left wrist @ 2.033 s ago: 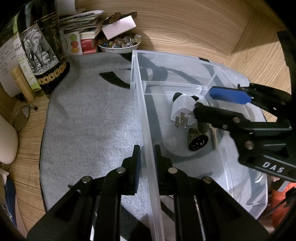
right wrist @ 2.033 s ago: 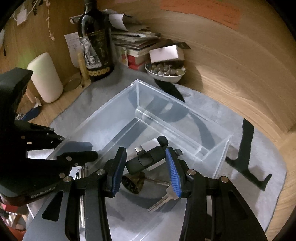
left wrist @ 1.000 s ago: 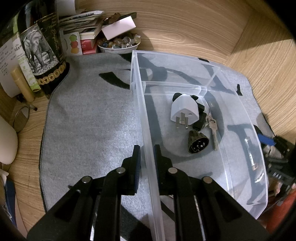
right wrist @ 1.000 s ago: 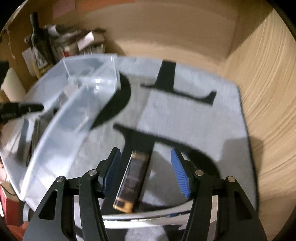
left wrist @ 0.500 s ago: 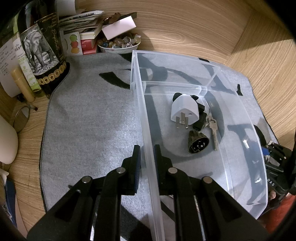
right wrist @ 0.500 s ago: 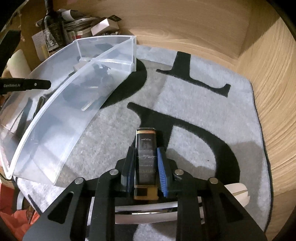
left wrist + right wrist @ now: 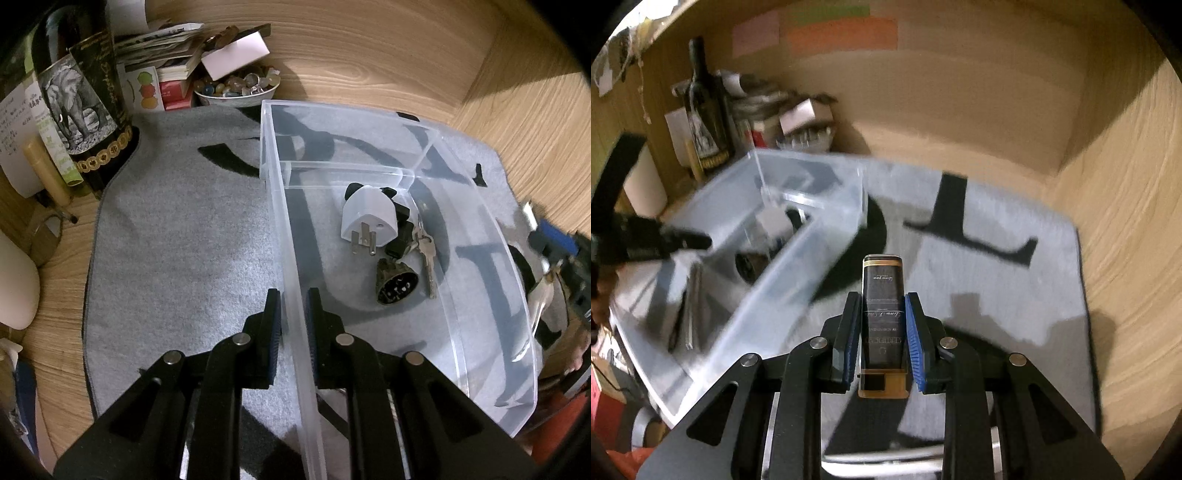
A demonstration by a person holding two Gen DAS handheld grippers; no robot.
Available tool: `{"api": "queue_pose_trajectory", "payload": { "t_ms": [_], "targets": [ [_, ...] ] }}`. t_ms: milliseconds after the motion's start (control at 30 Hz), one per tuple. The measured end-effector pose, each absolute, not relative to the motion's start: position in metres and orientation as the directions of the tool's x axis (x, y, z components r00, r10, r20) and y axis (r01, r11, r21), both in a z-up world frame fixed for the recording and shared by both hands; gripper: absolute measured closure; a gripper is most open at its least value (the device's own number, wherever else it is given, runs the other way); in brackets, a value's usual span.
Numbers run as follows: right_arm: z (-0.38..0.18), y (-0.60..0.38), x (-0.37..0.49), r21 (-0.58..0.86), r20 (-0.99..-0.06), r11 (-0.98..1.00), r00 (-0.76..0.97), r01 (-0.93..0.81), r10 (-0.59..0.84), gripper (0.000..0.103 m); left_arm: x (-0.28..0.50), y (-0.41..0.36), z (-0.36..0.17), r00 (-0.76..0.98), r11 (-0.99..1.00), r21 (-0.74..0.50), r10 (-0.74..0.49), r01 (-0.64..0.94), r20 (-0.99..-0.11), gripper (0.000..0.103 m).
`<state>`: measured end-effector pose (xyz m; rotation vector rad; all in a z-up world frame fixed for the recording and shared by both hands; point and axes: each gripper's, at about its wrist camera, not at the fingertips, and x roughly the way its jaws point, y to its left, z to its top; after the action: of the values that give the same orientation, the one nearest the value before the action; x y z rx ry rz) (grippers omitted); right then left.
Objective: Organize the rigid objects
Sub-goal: 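Grasp the gold-and-black battery on the rug with the right tool, then place the battery into the box beside the connector and open the right tool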
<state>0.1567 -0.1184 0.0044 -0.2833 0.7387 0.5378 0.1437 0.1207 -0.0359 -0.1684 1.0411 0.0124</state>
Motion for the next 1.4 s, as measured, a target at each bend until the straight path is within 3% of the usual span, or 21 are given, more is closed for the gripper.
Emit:
{"api": "queue_pose_trajectory", "payload": {
  "t_ms": [233,433,933,1267,1400],
  "targets": [
    [0.037,-0.089,0.161,-0.055,-0.63,0.793,0.637,-0.607,0.444,0.081,0.142,0.12,-0.031,0.513,0.986,-0.132,-0.064,-0.097,-0.856,0.091],
    [0.042,-0.053,0.168,-0.026,-0.625,0.744,0.592,-0.667,0.509,0.081,0.143,0.118,-0.028,0.514,0.986,-0.124,-0.051,-0.108,-0.856,0.091],
    [-0.007,0.006,0.195,-0.024,-0.772,0.677,0.444,-0.736,0.455,0.081,0.14,0.123,-0.025,0.527,0.981,-0.15,-0.063,-0.124,-0.847,0.092],
    [-0.021,0.013,0.194,-0.119,-0.794,0.678,0.479,-0.726,0.374,0.081,0.142,0.123,-0.028,0.523,0.98,-0.159,-0.073,-0.122,-0.849,0.092],
    [-0.017,0.009,0.194,-0.105,-0.785,0.688,0.485,-0.718,0.386,0.066,0.143,0.122,-0.029,0.522,0.98,-0.158,-0.073,-0.12,-0.85,0.092]
  ]
}}
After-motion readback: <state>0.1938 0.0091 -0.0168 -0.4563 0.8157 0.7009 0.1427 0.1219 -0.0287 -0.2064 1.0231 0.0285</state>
